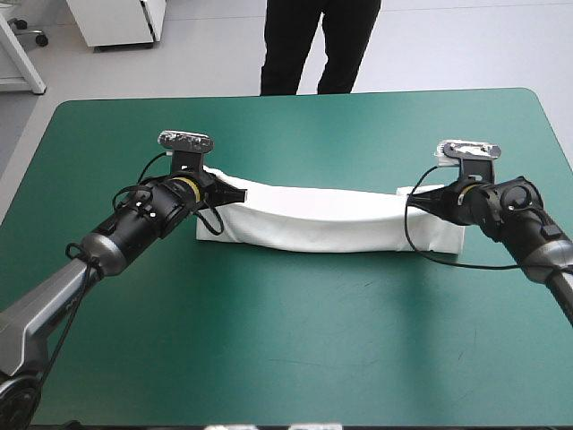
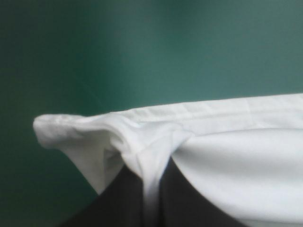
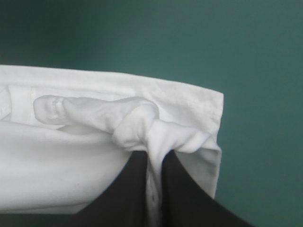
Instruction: Fold the cloth
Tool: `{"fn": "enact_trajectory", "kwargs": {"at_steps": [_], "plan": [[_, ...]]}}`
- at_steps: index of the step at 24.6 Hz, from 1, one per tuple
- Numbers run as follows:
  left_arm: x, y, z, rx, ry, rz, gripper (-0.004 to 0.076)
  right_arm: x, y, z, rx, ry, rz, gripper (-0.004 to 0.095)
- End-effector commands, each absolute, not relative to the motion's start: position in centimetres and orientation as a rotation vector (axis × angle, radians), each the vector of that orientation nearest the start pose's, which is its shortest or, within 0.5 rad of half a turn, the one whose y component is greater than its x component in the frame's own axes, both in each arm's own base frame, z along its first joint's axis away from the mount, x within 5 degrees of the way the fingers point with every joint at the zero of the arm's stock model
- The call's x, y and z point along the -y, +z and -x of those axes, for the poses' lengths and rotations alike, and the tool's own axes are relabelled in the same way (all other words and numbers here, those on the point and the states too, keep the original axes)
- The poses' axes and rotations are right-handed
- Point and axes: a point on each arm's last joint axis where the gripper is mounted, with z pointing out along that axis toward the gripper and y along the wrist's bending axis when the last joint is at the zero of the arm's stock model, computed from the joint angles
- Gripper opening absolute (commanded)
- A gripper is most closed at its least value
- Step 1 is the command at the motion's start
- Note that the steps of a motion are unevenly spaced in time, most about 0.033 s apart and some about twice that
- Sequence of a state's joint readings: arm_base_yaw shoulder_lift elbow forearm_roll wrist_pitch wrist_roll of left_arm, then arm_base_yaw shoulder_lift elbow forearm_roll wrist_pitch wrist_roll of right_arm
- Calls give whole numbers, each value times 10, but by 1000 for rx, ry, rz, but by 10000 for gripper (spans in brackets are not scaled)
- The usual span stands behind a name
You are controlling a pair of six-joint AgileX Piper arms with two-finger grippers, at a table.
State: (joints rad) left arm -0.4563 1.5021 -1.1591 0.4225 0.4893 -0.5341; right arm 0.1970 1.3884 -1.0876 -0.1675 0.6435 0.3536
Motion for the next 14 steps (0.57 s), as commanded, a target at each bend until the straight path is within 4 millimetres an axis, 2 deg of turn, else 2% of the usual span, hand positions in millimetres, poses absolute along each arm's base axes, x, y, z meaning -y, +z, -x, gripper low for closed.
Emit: {"fn": "enact_trajectory", "kwargs": {"at_steps": [1,7,11,13,14], "plan": [[135,322,-318,-2134,-119,-236,-9,-46,325,-306,-2263,88,-64,-17],[142,293,-339,-2156,-104,-266,-9,-50,309,-324,-2246,99,-45,-17],[140,277,-353,-2175,-135,-234,-8,-51,291,-332,-2312,88,-58,6],[141,274,-355,-2180,-130,-241,1,-51,288,-332,-2336,81,-33,130],[142,274,-356,-2174,-134,-242,29,-52,288,-331,-2338,89,-22,257]]}}
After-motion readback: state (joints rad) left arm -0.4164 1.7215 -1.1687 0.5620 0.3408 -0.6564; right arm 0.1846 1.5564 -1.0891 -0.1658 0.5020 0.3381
